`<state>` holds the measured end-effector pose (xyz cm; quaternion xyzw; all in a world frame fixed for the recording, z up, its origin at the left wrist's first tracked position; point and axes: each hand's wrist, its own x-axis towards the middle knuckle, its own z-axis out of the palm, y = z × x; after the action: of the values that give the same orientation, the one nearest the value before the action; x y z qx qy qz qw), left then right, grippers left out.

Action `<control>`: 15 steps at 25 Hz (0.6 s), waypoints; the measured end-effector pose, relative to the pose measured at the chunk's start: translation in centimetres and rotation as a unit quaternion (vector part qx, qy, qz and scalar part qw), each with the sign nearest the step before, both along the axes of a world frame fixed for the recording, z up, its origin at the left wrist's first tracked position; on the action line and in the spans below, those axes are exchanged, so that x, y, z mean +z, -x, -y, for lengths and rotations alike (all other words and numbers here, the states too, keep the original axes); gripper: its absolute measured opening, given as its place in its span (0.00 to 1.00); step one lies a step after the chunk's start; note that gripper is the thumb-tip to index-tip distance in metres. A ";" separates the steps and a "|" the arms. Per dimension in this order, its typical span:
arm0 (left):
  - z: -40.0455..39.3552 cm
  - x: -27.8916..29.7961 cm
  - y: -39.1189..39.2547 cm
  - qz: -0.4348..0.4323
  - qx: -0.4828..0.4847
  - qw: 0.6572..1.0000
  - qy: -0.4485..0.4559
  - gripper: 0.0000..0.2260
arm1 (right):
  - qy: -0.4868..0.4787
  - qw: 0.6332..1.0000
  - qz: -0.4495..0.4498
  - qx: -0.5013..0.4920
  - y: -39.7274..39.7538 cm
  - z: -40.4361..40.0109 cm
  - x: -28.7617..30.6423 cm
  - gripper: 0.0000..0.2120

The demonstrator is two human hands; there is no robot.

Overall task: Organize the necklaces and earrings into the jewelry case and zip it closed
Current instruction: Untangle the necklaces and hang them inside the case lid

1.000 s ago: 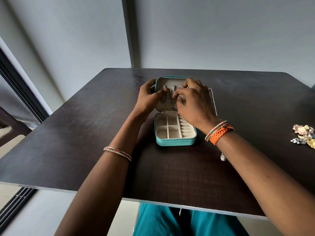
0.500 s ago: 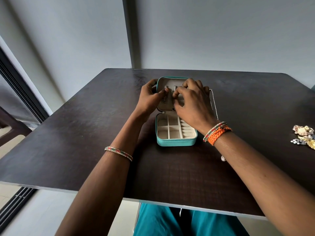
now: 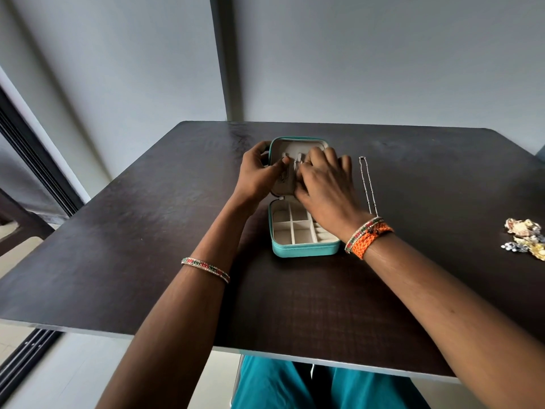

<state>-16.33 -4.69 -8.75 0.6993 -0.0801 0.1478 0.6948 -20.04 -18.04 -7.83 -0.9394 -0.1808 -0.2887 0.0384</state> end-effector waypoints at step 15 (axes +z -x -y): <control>-0.1 0.2 0.1 0.022 0.000 1.000 -0.013 0.11 | -0.092 0.995 -0.032 0.024 0.3 1.1 0.9 0.19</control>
<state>-16.46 -4.60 -8.54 0.7046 -0.0970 0.1622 0.6839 -20.34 -19.10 -6.93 -0.9360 -0.1750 -0.2726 0.1374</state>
